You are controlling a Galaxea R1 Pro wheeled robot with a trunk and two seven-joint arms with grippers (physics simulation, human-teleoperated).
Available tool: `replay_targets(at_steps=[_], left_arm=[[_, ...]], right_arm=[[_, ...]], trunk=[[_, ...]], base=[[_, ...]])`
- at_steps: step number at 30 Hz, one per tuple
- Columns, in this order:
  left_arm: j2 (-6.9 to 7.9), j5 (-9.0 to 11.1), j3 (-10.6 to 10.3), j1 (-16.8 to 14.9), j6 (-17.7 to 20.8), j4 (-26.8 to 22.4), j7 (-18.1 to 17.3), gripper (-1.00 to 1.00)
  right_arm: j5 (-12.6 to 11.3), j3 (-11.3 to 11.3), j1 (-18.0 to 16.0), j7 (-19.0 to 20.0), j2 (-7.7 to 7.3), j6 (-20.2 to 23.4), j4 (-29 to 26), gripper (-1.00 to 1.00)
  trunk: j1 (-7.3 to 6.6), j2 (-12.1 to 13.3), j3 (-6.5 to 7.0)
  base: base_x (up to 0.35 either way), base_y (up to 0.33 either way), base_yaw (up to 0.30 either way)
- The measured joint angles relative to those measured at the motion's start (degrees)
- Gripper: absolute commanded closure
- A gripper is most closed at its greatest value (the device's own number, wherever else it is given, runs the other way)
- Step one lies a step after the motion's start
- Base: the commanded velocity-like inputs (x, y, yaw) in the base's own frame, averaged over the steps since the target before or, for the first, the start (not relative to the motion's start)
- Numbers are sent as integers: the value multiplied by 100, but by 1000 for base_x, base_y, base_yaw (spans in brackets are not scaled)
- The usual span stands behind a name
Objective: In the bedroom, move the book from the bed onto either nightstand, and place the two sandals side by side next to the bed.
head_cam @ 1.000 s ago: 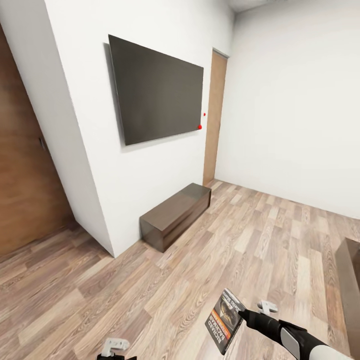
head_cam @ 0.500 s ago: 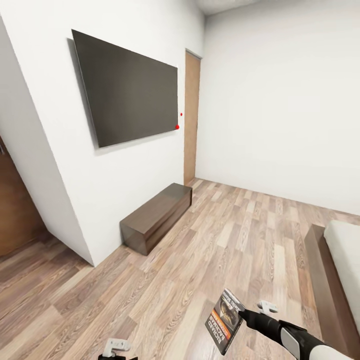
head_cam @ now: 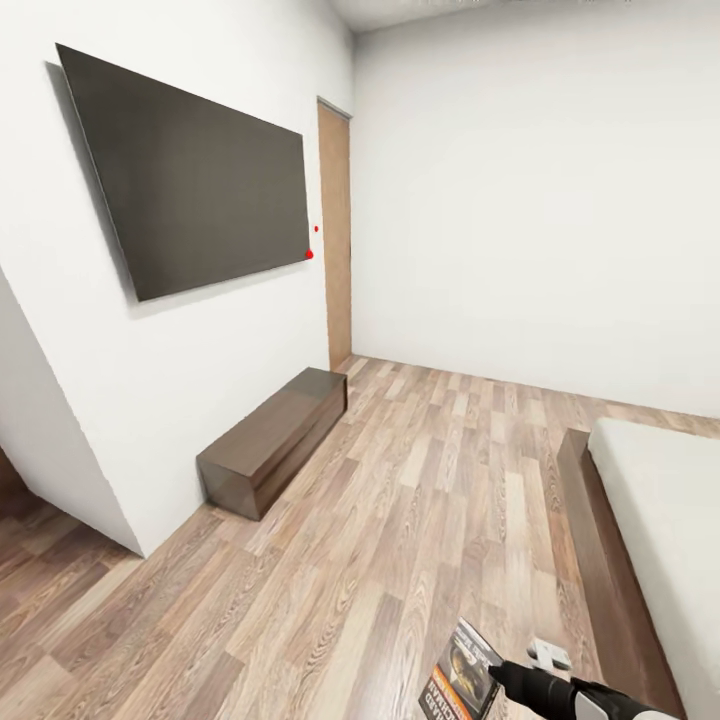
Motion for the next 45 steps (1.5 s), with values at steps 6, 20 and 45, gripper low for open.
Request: replay_targets(at_steps=[6,20,45], left_arm=[[227,54,94,18,-7,-55,-1511,-100],[491,2043,862,20,-3,-389,-1058,-100],[263,2134,833,22,-29,-372,-88,-100]], right_arm=[[1,-2,0,3,1,-1,16,100],[-19,-19,0,698,-151,-6,16,100],[-16,-15,-2,825,-152,-25,23,100]], trunk=[[0,0,0],[0,0,0],[0,0,0]], base=[[0,0,-284],[0,0,-284],[0,0,-76]])
